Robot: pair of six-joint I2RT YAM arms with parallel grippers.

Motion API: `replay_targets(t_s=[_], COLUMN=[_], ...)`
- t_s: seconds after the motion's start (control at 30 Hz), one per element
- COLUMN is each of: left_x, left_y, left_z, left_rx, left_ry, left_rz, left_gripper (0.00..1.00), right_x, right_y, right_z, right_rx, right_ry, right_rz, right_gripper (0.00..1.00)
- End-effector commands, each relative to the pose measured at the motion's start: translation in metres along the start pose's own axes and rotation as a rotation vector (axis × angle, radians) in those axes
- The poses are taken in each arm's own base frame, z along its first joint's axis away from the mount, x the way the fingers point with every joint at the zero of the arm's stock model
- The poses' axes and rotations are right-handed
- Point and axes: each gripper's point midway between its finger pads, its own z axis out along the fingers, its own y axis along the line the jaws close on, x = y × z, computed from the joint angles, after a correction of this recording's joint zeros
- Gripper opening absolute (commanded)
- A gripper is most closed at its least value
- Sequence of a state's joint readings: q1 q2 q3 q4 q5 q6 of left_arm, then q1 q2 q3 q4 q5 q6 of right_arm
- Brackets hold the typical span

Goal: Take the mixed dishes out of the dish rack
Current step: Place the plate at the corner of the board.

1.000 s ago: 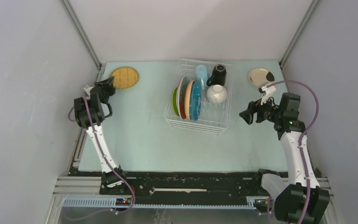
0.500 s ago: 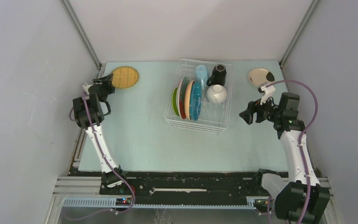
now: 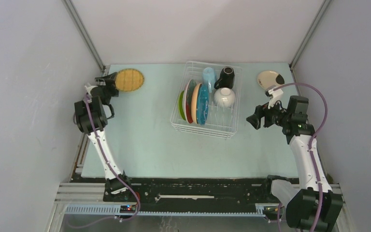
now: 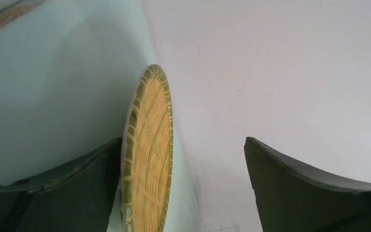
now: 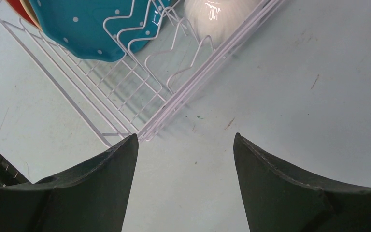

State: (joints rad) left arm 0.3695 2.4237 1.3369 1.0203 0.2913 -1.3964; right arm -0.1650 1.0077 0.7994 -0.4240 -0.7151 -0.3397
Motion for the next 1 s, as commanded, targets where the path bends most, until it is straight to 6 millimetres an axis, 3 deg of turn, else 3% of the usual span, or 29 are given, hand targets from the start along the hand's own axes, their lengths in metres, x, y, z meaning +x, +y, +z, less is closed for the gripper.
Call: replay_targets(t_s=[0.0, 0.3, 0.57, 0.73, 0.9, 0.97], left_x=[-0.005, -0.010, -0.007, -0.008, -0.007, 0.003], left_y=[0.019, -0.016, -0.002, -0.011, -0.038, -0.057], left_z=[-0.018, -0.055, -0.098, -0.126, -0.153, -0.161], left_rx=[-0.071, -0.182, -0.507, -0.596, -0.561, -0.502], left_ry=[-0.039, -0.079, -0.148, -0.231, -0.267, -0.236], left_rz=[0.052, 0.075, 0.147, 0.273, 0.346, 0.409], left_gripper=[1.00, 1.00, 1.00, 1.00, 1.00, 1.00], right_x=[-0.008, -0.014, -0.018, -0.020, -0.020, -0.021], right_y=[0.000, 0.007, 0.010, 0.019, 0.028, 0.031], right_z=[0.000, -0.003, -0.007, -0.006, -0.003, -0.002], right_rx=[0.002, -0.010, -0.013, -0.045, -0.072, -0.084], right_ry=[-0.022, -0.043, -0.059, -0.067, -0.064, -0.063], right_rz=[-0.046, -0.066, -0.079, -0.088, -0.100, -0.101], right_gripper=[0.81, 0.81, 0.81, 0.81, 0.81, 0.81])
